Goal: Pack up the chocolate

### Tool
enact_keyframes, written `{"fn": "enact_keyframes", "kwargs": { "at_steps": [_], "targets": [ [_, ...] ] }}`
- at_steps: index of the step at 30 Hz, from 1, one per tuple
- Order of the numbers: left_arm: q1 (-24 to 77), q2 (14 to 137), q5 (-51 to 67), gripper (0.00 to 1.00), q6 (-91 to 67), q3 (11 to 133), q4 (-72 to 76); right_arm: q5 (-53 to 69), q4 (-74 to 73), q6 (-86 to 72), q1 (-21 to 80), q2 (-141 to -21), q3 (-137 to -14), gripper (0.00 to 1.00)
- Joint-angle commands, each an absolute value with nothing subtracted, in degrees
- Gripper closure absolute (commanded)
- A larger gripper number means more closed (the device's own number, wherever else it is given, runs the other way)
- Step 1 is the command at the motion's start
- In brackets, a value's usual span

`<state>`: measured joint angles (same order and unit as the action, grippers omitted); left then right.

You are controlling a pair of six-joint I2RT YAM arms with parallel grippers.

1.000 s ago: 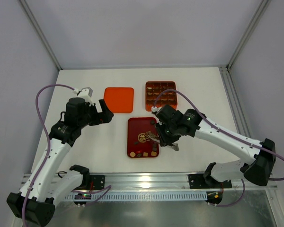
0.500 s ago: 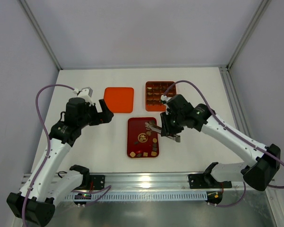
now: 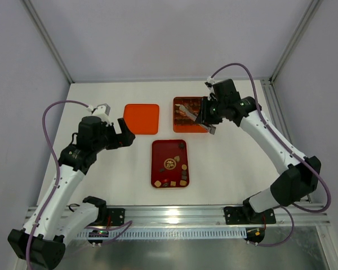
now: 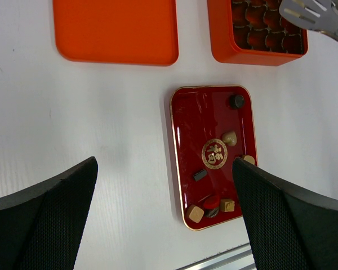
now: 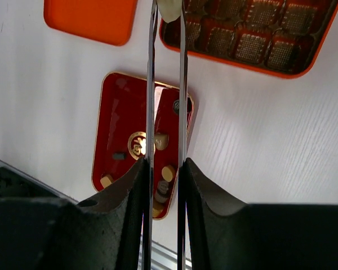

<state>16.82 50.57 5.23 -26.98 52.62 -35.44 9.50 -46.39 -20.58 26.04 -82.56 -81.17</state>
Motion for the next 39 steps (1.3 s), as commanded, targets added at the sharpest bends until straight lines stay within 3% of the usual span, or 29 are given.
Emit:
{"fn": "enact_keyframes", "kwargs": {
  "at_steps": [1, 15, 30, 39],
  "targets": [
    [16.7, 50.3, 5.9, 0.0, -27.2, 52.7, -34.5, 10.5, -42.0, -19.3, 24.0, -86.6, -86.7, 0.68],
    [16.7, 50.4, 5.8, 0.0, -27.1, 52.7, -34.5, 6.2, -38.9, -19.2, 21.4, -98.4, -90.6, 0.68],
    [16.7, 50.7, 6.0, 0.0, -27.1, 52.6, -34.5, 4.9, -37.9, -19.6, 21.4, -100.8, -90.1, 0.66],
    [16.8, 50.7, 5.8, 0.0, -27.1, 52.7, -34.6, 5.1, -37.7, -19.4, 21.4, -101.0, -90.3, 0.59]
  ]
}}
